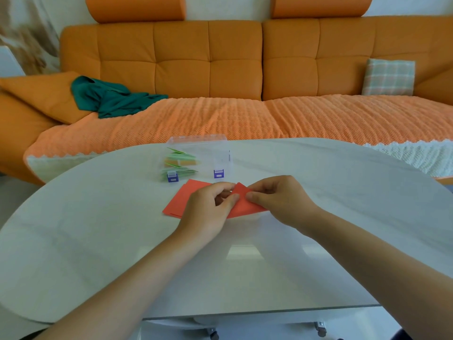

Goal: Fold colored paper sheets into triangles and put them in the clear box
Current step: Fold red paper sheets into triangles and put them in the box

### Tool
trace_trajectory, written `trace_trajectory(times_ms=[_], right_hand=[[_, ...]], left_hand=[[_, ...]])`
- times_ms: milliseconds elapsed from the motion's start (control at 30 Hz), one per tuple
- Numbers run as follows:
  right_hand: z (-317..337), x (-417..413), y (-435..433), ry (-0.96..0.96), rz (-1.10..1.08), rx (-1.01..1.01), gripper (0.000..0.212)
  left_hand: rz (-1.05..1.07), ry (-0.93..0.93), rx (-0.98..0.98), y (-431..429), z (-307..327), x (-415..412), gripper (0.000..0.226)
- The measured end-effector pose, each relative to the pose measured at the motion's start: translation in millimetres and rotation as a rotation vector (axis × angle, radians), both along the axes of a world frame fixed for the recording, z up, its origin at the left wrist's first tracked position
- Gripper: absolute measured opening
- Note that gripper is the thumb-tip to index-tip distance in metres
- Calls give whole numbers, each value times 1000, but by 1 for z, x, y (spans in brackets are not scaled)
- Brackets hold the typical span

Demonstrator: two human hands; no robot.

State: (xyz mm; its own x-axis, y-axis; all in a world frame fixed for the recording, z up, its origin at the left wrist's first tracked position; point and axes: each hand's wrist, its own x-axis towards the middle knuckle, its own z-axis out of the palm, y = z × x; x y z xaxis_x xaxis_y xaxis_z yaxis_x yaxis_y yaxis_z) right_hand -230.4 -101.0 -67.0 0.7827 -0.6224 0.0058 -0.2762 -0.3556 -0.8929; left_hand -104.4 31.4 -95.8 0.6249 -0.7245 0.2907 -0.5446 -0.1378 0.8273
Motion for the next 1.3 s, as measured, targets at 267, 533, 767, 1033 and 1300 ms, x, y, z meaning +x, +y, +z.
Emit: trace_trajectory(times_ms=[267,533,767,1033,1300], right_hand=[[-6,2,3,10,16,-133,18],[-5,-1,16,116,119,-457,33],[-2,-1,11,149,147,-462,34],[-5,1,4,146,-26,-277,15],[-9,6,0,370,19,-293,21]], left_hand=[[29,-46,-39,-1,-2,-3,28],[31,-77,-60,-2,-4,-7,27],[14,-47,-47,-1,-4,-8,24],[11,-44,60,-2,-4,-10,25],[-60,-443,372,2,0,-3,32]])
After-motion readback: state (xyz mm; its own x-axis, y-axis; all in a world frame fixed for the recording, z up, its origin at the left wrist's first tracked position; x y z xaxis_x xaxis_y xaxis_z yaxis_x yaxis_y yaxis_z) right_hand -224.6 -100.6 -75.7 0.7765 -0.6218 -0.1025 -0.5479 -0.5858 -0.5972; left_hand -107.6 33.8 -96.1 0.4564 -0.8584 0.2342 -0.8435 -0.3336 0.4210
